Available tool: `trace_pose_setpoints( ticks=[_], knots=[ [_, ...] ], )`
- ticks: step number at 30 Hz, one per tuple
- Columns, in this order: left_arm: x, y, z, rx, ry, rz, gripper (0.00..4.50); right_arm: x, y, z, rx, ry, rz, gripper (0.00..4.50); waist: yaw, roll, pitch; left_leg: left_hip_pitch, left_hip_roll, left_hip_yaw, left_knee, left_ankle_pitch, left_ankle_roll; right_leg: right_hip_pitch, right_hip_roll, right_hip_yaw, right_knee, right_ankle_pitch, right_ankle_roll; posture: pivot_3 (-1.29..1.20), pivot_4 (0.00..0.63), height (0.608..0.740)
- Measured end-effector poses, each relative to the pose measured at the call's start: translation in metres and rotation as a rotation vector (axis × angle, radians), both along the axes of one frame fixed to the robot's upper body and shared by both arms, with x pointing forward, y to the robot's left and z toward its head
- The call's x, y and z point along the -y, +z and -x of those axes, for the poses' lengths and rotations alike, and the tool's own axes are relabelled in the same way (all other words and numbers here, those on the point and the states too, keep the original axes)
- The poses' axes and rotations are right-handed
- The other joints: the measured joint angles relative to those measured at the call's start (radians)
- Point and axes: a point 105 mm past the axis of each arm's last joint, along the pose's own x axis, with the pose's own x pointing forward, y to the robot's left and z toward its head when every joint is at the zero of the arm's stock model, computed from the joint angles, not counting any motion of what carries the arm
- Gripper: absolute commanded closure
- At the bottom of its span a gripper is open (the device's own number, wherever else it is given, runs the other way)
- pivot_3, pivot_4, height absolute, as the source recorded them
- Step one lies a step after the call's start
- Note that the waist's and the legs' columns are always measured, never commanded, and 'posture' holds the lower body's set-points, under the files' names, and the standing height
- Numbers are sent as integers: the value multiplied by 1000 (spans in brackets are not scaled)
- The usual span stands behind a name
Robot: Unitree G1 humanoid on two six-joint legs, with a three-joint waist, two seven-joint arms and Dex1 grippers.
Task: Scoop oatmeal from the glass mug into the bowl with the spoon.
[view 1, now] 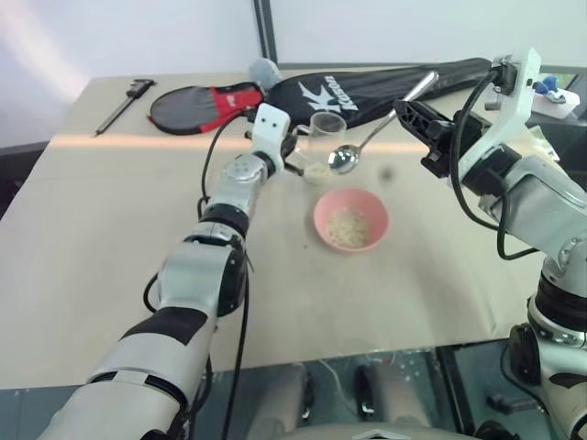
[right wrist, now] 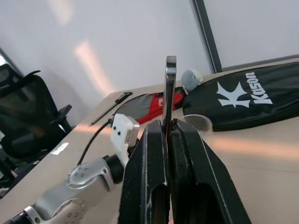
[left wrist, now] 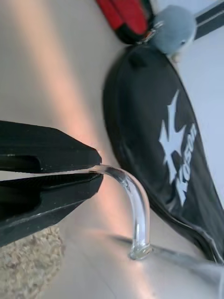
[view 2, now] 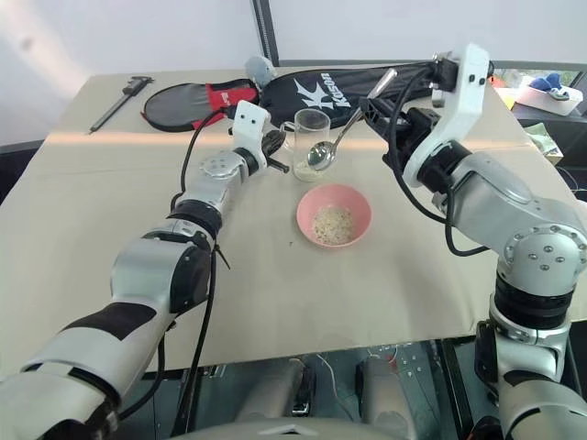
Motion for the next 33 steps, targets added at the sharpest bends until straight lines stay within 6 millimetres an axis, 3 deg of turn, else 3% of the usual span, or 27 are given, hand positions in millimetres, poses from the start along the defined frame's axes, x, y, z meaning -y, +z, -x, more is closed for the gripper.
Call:
trace_pose_setpoints(
  ticks=[7, 15, 21, 27, 33],
  knots=[
    [-6, -4, 0, -7, 19, 31, 4442, 2, 0, 0, 0, -6, -2, 4500, 0, 0, 0, 0, 0, 0, 0, 0, 0, 0, 0, 0, 0, 0, 0, 0, 150, 740],
    [-27, -14, 10, 45, 38, 137, 4442, 0, -1, 0, 2, 10, 5, 4500, -2, 0, 0, 0, 0, 1, 0, 0, 0, -1, 0, 1, 0, 0, 0, 0, 150, 740],
    [-56, -21, 32, 132, 83, 212, 4442, 0, -3, -2, -7, 31, 7, 4500, -2, 0, 0, 0, 1, 0, 0, 0, 0, -1, 0, 1, 0, 0, 0, 0, 150, 740],
    [-67, -21, 56, 164, 106, 233, 4442, -6, -6, -7, -21, 69, 15, 4500, -1, 0, 0, 0, 1, 0, 1, 0, 0, -1, 0, 1, 0, 0, 0, 0, 150, 740],
    [-73, -18, 68, 162, 148, 245, 4442, -7, -6, -10, -18, 89, 16, 4500, 1, 0, 0, 0, 1, 0, 1, 0, 0, 0, 0, 1, 0, 0, 0, 0, 150, 740]
  ],
)
